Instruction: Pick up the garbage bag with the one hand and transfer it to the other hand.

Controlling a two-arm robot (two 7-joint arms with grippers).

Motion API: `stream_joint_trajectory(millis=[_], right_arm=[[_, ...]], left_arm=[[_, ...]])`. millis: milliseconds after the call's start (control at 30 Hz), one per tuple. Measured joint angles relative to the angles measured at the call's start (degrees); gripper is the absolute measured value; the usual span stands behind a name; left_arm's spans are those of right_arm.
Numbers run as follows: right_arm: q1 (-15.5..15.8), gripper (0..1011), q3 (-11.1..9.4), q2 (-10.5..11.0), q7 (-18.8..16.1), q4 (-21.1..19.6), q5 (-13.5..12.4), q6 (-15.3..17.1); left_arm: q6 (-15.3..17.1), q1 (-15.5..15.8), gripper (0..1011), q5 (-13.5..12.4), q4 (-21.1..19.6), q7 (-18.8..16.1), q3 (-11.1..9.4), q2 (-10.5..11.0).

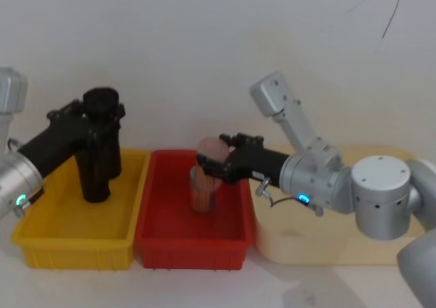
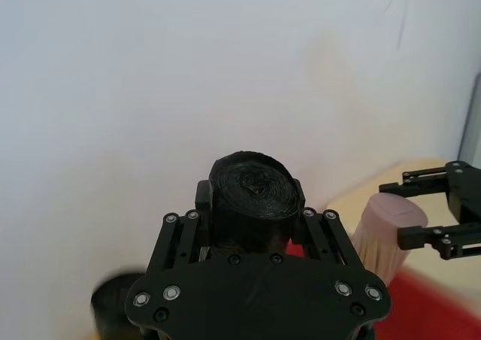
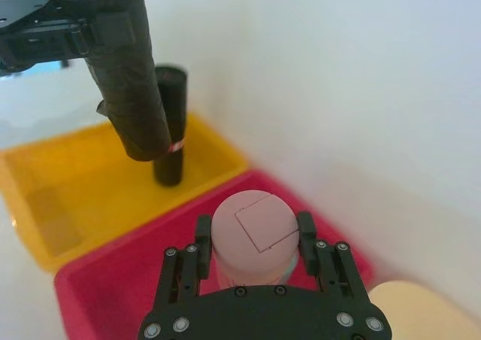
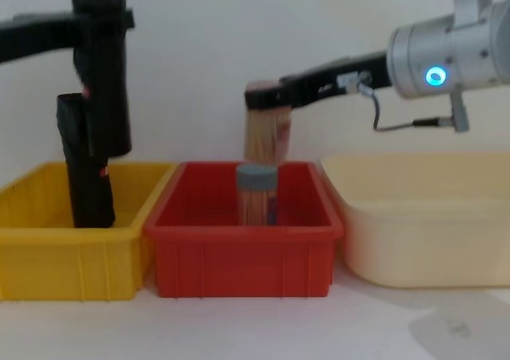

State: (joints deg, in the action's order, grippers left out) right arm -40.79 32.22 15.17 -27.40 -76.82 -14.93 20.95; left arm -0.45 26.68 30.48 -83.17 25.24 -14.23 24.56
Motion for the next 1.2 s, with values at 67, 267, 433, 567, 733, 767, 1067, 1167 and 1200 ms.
stream_joint_trajectory(millis=[67,267,433,567,733,767,1067,1167,1200], right_arm=[[0.04,663,-0.5,0.43,0.41,-1.06,0.04,-0.29],[0.46,663,-2.44,2.6,2.49,-5.0,0.97,-1.15],[1.16,663,-4.05,4.54,4.24,-7.92,2.11,-1.42],[2.07,663,-5.51,6.33,5.81,-10.3,3.16,-1.44],[3.75,663,-7.75,8.88,7.98,-13.28,4.54,-1.29],[4.01,663,-8.06,9.21,8.39,-13.68,4.7,-1.23],[9.02,663,-12.96,14.16,12.42,-18.44,6.79,-0.33],[10.83,663,-14.28,15.47,13.42,-19.4,7.32,-0.12],[11.21,663,-14.54,15.75,13.69,-19.57,7.48,-0.05]], left_arm=[[-0.57,1.59,540,0.0,0.13,0.72,-0.37,-0.36],[-2.05,5.47,540,0.16,1.71,2.95,-1.47,-1.6],[-3.68,9.95,540,0.76,4.69,5.87,-3.1,-3.57],[-4.97,13.15,540,1.25,7.58,8.15,-4.39,-5.32],[-6.79,17.46,540,1.98,12.37,11.56,-6.14,-8.05],[-7.17,18.06,540,2.14,13.12,12.25,-6.4,-8.46],[-11.46,26.29,540,4.04,26.04,19.66,-9.24,-15.07],[-13.26,29.61,540,4.88,32.51,22.64,-9.81,-18.02],[-13.8,30.52,540,5.13,34.37,23.45,-9.92,-18.8]])
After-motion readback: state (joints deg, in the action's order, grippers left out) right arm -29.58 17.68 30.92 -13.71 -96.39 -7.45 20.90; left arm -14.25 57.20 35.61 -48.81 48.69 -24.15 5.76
